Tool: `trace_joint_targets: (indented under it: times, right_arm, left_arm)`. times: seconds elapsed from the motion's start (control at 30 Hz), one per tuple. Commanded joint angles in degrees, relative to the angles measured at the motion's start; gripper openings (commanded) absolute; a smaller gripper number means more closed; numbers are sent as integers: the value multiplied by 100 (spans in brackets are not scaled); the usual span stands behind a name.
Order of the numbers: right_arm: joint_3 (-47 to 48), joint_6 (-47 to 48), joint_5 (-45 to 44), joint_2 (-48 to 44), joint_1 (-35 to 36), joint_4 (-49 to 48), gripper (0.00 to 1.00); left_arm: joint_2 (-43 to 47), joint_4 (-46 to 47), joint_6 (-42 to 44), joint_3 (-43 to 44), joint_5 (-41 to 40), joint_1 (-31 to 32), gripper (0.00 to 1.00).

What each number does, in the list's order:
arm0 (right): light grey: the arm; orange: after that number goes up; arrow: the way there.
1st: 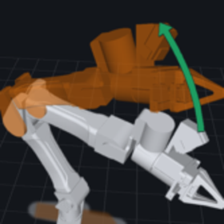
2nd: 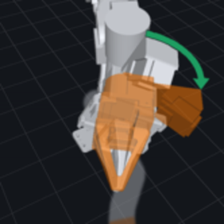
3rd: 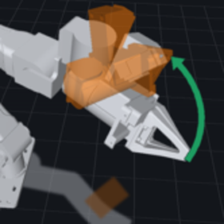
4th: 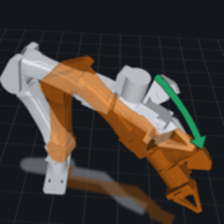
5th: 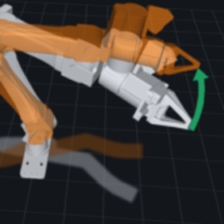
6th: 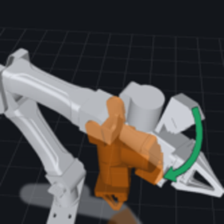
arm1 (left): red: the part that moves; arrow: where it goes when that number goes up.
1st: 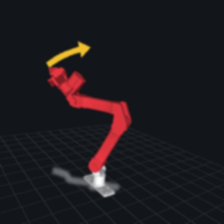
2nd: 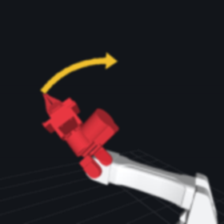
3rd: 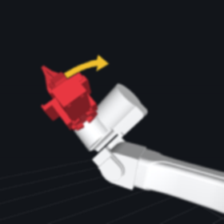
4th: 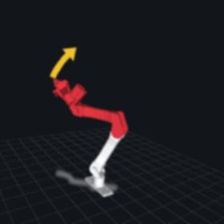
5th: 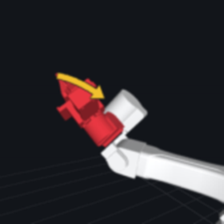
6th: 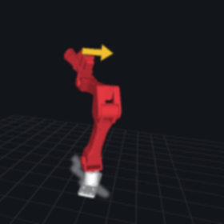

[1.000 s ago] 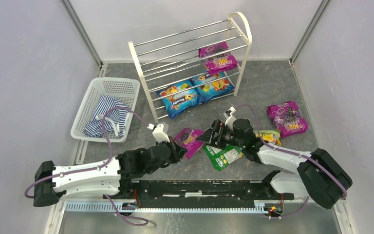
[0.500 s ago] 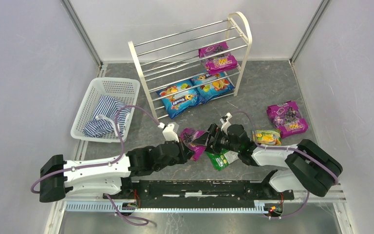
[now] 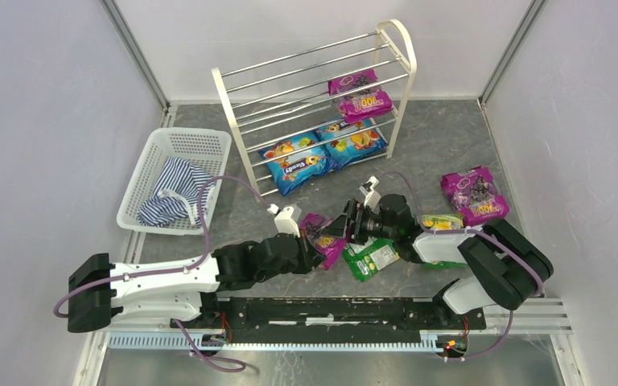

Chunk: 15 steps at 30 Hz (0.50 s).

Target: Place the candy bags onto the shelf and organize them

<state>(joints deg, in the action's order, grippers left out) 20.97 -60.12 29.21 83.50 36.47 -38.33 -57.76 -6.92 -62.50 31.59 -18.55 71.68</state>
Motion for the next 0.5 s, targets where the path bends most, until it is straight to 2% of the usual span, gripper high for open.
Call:
trace_joint_targets:
  times: [0.0, 0.1, 0.27, 0.37, 0.47]
  right_arm:
    - [170, 576, 275, 59, -159, -62, 86]
    - [-18, 349, 312, 107, -130, -511, 84]
    - [-391, -69, 384, 175, -117, -1266, 73]
    - [-450, -178, 478, 216, -117, -1424, 64]
    - [-539, -357, 487, 207, -114, -1703, 60]
  left_arm:
    - [-15, 516, 176, -44, 208, -21, 2]
    - [-43, 627, 138, -112, 257, -18, 2]
    - [-135, 601, 91, -107, 241, -22, 3]
    - [-137, 365, 20, -43, 91, -19, 25]
    - [-47, 199, 45, -2, -39, -22, 49]
